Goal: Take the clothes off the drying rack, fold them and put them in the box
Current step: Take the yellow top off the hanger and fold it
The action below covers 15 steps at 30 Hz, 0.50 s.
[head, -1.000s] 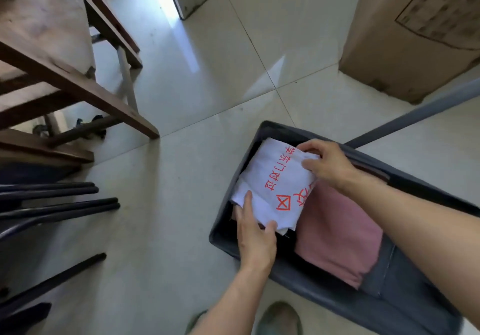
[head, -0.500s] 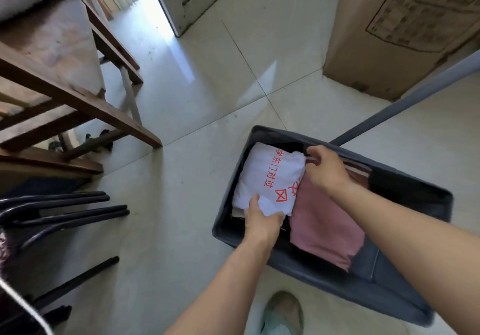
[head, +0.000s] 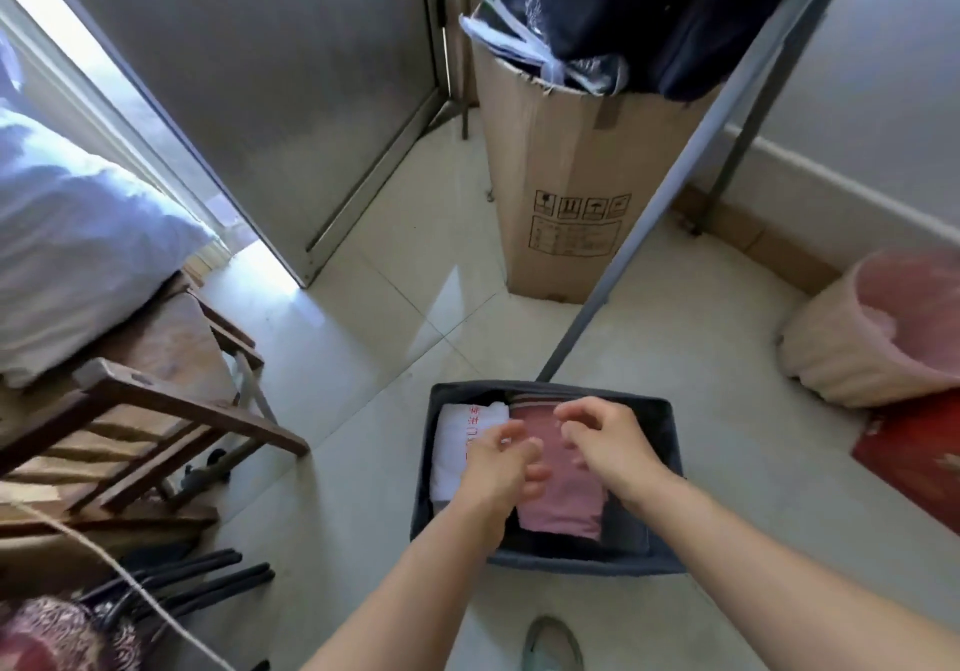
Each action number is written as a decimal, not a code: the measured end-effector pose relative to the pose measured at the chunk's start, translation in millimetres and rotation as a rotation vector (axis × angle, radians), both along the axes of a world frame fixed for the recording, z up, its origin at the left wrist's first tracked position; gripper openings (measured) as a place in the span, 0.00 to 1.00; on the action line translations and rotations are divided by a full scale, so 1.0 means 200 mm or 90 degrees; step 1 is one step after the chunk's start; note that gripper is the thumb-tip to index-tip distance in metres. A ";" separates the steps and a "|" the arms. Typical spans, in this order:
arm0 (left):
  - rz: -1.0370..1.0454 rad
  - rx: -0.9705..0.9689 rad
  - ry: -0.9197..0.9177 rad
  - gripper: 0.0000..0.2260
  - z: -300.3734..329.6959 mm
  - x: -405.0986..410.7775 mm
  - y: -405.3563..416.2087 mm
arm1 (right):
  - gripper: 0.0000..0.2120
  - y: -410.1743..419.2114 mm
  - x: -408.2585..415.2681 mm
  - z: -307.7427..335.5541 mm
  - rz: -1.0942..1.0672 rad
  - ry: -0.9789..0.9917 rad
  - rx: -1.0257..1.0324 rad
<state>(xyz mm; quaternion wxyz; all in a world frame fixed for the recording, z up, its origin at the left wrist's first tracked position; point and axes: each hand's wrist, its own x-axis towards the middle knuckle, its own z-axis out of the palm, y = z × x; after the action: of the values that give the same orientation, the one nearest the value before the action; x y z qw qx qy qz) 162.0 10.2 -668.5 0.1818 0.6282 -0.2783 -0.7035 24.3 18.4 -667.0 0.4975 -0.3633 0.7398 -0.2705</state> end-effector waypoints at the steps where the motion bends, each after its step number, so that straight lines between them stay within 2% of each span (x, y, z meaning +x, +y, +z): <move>1: -0.027 -0.008 0.006 0.15 0.11 -0.01 0.04 | 0.10 0.06 -0.02 0.11 -0.014 -0.009 -0.003; 5: -0.069 -0.038 0.058 0.11 0.56 -0.07 0.20 | 0.10 0.29 -0.07 0.56 -0.082 -0.052 -0.008; 10: -0.128 -0.076 0.157 0.12 1.11 -0.15 0.41 | 0.10 0.61 -0.15 1.10 -0.149 -0.080 -0.060; 15: -0.251 -0.152 0.180 0.09 1.58 -0.35 0.58 | 0.09 0.94 -0.30 1.64 -0.207 -0.043 -0.144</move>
<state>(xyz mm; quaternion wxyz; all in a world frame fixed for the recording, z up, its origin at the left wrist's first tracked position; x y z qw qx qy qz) 92.6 126.7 -352.3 0.1512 0.4312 -0.4483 -0.7683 -36.0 205.7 -338.8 0.4276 -0.2833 0.7366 -0.4409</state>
